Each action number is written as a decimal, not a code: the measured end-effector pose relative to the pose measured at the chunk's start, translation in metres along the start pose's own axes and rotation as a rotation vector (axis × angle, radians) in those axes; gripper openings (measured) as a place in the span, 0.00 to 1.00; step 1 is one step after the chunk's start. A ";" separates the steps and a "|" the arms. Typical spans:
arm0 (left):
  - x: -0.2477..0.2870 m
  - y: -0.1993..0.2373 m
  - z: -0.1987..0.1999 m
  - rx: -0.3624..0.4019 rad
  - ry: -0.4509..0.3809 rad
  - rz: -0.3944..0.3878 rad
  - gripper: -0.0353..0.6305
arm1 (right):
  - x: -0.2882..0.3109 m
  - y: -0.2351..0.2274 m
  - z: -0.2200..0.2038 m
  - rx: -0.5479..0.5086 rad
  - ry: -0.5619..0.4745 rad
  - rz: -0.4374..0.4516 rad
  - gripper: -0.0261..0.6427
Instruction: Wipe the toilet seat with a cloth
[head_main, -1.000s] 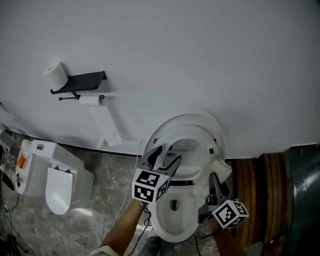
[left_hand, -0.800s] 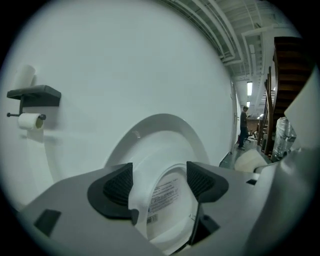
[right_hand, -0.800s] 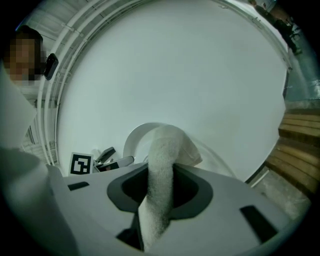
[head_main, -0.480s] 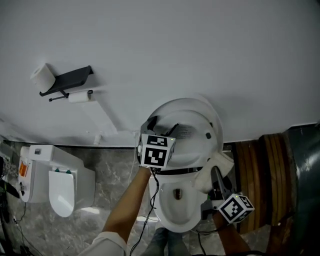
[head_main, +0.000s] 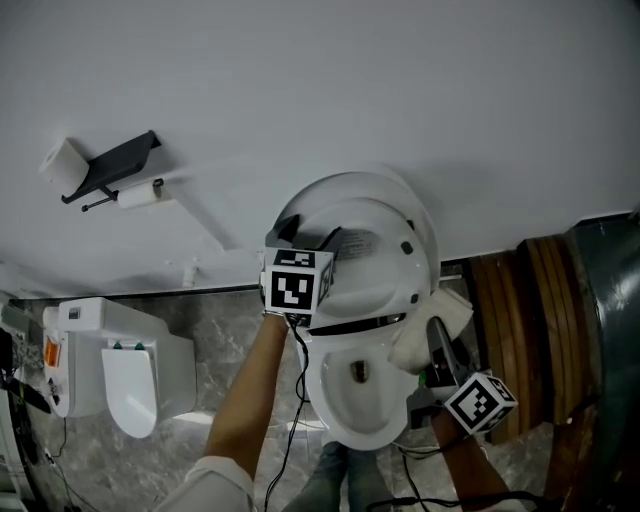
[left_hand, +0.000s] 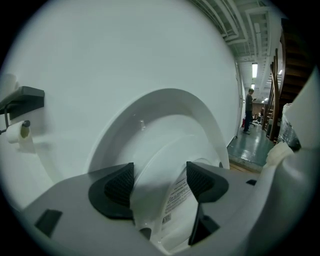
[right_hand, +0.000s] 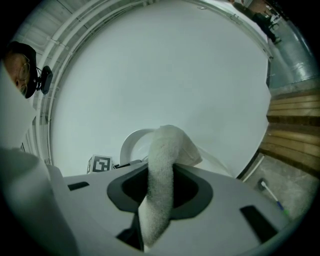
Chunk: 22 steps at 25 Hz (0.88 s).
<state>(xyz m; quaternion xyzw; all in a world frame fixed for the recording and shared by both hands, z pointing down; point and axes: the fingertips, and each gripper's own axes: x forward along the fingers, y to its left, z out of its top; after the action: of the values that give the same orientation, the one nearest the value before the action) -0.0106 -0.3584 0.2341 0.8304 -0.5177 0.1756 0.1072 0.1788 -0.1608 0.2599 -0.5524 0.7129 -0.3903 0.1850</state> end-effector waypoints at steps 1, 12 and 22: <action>-0.001 0.000 0.000 0.002 -0.002 0.003 0.56 | -0.001 0.000 -0.001 0.017 -0.006 0.003 0.19; -0.032 -0.011 -0.007 -0.015 0.040 -0.052 0.51 | -0.008 0.020 -0.006 0.064 -0.019 0.045 0.19; -0.067 -0.027 -0.014 -0.030 0.027 -0.072 0.44 | -0.035 0.028 -0.008 0.096 -0.056 0.029 0.19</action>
<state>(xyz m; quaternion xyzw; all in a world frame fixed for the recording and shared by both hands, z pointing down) -0.0160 -0.2865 0.2202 0.8445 -0.4885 0.1750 0.1329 0.1659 -0.1233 0.2377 -0.5433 0.6957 -0.4060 0.2367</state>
